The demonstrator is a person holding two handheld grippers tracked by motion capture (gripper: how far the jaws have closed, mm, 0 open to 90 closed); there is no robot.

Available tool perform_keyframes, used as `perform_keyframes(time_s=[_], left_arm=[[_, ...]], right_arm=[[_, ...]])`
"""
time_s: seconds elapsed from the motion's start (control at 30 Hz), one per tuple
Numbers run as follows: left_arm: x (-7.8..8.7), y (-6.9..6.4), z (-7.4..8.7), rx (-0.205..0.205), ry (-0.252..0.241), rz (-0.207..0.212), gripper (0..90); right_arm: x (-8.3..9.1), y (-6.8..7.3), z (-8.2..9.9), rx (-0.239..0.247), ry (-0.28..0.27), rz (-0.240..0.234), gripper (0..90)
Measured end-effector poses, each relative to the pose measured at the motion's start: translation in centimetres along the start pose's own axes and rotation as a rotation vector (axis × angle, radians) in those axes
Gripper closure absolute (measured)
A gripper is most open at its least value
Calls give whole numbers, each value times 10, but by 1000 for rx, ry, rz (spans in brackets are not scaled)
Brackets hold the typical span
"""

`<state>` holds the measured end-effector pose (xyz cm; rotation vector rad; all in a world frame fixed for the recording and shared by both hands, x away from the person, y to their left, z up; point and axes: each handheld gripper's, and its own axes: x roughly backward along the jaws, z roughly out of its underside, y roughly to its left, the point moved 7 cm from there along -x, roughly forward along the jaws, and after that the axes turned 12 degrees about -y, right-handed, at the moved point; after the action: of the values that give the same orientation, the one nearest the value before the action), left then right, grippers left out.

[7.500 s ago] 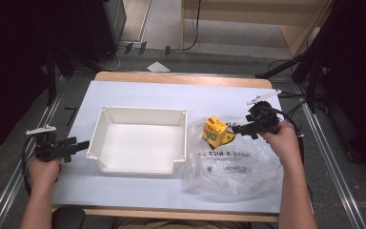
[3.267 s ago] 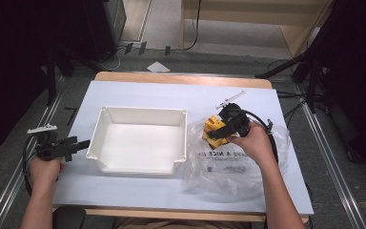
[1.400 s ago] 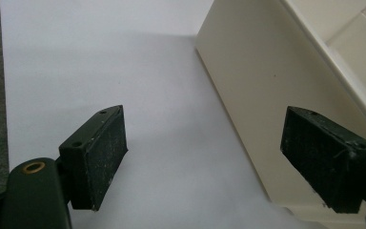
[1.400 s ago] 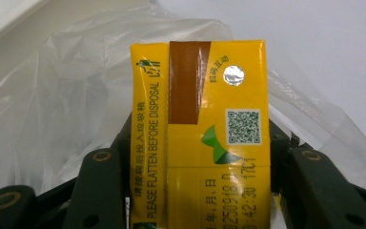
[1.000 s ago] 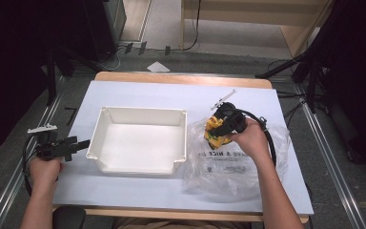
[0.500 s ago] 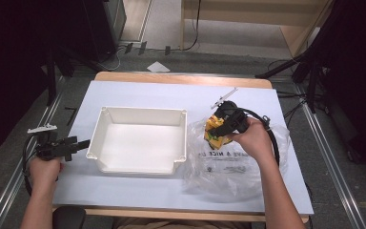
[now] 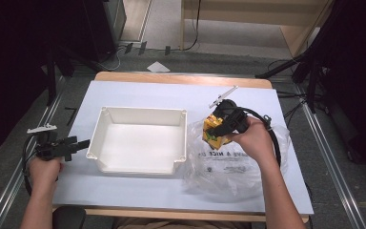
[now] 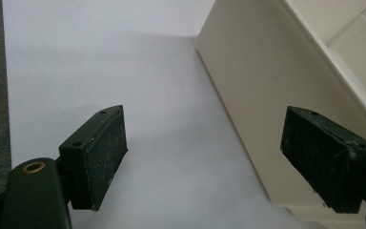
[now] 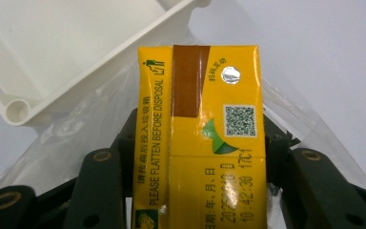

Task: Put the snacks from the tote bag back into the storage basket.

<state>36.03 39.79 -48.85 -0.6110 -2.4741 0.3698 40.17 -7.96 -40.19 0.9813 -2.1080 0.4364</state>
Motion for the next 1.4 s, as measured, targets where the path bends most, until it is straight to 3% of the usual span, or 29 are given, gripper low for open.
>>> perform_keyframes(time_s=[0.7, 1.4], left_arm=[[0, 0, 0, 0, -2, -3, 168], [1, 0, 1, -3, 0, -5, 168]], right_arm=[[13, 21, -18, 55, -49, -27, 523], [17, 45, -39, 145, -117, -109, 525]])
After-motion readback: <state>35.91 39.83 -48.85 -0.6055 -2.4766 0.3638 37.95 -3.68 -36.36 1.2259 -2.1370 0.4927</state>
